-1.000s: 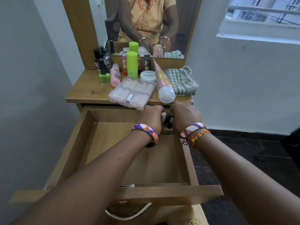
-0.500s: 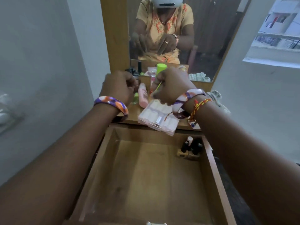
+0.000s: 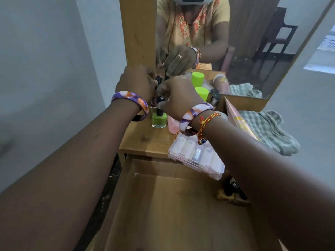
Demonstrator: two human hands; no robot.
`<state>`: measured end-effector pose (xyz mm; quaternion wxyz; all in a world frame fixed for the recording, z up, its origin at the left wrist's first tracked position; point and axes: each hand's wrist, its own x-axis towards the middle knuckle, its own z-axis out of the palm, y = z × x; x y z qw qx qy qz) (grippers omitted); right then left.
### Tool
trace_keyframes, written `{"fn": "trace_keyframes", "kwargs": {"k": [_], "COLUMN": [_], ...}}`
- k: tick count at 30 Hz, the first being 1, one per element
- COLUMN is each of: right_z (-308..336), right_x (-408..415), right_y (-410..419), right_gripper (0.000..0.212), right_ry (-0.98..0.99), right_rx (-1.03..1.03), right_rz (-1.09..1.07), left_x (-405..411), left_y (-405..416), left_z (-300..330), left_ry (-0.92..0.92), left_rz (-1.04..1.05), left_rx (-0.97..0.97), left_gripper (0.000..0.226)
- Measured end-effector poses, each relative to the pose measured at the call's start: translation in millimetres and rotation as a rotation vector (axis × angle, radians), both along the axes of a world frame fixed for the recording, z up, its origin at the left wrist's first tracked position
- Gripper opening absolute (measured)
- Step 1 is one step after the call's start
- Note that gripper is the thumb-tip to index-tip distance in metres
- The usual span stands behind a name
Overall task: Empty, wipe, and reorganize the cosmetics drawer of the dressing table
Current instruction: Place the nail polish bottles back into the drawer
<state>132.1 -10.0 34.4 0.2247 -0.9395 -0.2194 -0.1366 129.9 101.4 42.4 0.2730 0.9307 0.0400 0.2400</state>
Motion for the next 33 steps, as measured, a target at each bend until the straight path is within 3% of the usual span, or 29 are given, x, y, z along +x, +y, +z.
{"fn": "trace_keyframes", "kwargs": {"k": [9,14,24,28,33], "right_z": [52.5,58.6,46.7,45.1,42.4], "right_x": [-17.1,-18.5,-20.9,-20.7,-20.4], "right_y": [-39.0,-65.1,-112.3,-116.8,-127.1], "right_gripper": [0.007,0.025,0.031,0.029,0.031], "right_ry": [0.056,0.008,0.017,0.018,-0.011], "right_rx": [0.294,0.419,0.637,0.628,0.642], "right_rz": [0.089,-0.049,-0.268,-0.274,-0.303], "left_x": [-13.8,-4.4,15.1,15.4,18.3], "left_y": [-6.8,-35.6,-64.2,-66.9,-68.7], "left_z": [3.8,17.0,5.9,3.4,9.1], "left_ry": [-0.174,-0.118,0.191,0.185,0.17], "left_rz": [-0.182,-0.275,-0.256,-0.242,-0.239], "left_rx": [-0.019,0.063,0.394,0.465,0.418], "left_gripper": [0.021,0.021,0.046,0.049,0.048]}}
